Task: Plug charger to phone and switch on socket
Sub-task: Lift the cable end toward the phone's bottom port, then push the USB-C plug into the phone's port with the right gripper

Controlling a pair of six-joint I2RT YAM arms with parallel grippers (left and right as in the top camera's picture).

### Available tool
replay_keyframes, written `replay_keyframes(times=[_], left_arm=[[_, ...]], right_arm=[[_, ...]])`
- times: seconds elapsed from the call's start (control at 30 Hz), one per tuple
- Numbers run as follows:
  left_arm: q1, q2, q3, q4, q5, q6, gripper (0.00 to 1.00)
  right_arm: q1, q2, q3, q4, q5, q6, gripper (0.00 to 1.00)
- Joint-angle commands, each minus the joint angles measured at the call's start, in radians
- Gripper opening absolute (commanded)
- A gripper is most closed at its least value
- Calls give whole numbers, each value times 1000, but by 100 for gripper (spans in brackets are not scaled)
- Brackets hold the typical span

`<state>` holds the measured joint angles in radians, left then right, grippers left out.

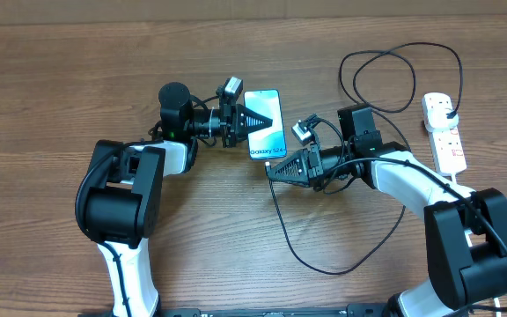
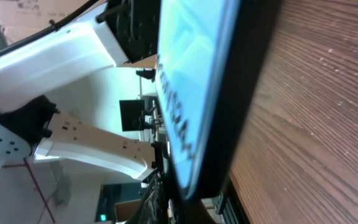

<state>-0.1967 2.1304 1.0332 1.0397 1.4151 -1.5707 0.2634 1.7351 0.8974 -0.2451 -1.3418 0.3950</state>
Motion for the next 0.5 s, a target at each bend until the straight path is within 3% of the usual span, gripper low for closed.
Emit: replay_keyframes(times=[0.0,0.47], left_arm=[[-3,-4,19,8,26,26,4],[-3,-4,19,8,26,26,4]], right_arm=[[6,-18,5,30,38,60,4],[5,-18,5,102,63,130,4]])
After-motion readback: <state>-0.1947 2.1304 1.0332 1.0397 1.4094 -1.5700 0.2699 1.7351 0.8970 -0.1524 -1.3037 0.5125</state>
